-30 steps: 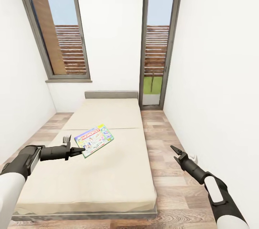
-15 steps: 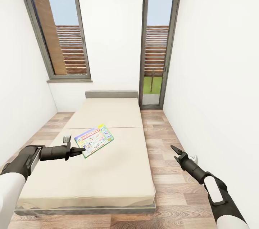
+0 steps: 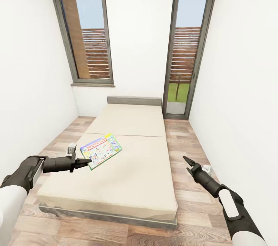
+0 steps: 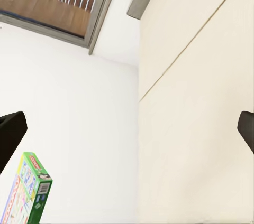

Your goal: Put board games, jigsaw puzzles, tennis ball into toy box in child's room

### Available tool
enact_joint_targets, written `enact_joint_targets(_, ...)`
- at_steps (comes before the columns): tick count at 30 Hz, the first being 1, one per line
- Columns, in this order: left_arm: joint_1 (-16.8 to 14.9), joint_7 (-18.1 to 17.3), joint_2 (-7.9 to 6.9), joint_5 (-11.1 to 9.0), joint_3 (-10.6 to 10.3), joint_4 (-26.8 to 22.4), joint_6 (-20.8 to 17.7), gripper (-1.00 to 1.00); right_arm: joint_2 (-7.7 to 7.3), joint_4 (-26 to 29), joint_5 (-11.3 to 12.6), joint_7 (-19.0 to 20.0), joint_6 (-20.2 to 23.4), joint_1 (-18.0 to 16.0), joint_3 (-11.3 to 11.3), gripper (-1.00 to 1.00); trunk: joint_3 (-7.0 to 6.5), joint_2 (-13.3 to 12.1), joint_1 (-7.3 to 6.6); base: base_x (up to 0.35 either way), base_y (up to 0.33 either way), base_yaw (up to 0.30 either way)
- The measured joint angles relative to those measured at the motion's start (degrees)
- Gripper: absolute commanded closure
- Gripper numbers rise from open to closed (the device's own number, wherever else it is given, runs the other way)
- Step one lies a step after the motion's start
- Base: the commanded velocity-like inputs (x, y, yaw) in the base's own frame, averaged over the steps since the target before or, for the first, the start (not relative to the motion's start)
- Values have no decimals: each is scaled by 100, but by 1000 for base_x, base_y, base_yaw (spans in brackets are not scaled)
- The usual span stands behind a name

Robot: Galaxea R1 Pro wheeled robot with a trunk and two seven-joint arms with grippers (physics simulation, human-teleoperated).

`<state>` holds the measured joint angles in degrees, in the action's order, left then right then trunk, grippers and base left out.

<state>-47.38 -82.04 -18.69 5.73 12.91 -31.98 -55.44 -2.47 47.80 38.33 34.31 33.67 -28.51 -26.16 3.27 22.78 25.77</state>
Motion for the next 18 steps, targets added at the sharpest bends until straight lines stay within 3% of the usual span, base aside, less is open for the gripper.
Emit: enact_joint_targets(18,0,-2,-1,12,3,1,2,100,34,0,-10,-7,-1,0,10,-100,0,0,-2,-15,0,292)
